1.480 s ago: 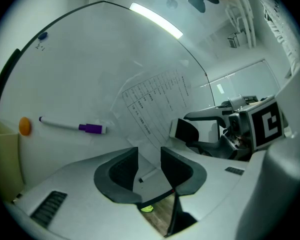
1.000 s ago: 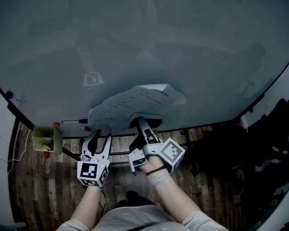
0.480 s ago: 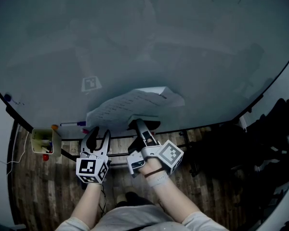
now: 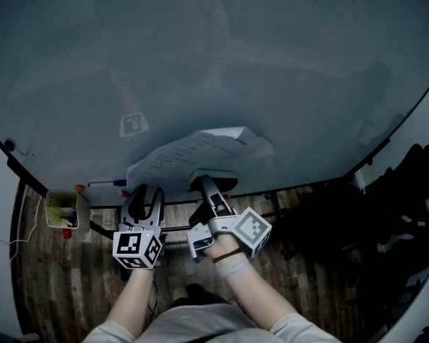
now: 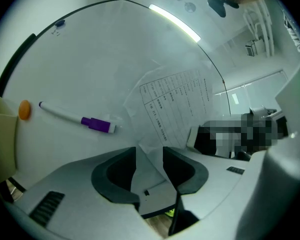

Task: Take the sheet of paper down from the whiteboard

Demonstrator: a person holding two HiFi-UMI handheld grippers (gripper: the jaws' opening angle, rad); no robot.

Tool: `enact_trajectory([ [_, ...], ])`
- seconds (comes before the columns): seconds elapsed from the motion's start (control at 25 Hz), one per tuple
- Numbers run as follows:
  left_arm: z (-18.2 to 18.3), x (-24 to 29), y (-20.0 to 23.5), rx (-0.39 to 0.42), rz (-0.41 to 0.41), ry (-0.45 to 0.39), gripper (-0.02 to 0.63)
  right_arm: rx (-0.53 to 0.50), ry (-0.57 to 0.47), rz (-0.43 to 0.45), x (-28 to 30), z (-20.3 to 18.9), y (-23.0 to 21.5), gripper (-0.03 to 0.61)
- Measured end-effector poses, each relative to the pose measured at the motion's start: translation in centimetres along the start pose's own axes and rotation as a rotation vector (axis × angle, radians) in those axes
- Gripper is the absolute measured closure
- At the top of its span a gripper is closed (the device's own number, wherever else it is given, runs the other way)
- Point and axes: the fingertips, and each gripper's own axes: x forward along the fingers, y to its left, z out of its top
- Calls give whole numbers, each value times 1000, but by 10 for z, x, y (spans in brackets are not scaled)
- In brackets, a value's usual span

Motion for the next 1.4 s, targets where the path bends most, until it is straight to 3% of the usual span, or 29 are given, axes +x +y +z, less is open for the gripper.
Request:
enact_trajectory([
  [0.36, 3, 1, -2, -23, -7, 0, 472, -49, -1, -18, -1, 0, 2, 310],
  [0.56, 3, 2, 0, -61, -8, -11, 477, -137, 19, -61, -2, -3, -6, 310],
  [0.92, 7, -1, 5, -57, -5, -31, 595, -255, 18, -107, -2, -3, -10, 310],
  [1.4, 9, -2, 0, -28, -51, -47, 595, -300, 9, -124, -1, -4, -13, 310],
])
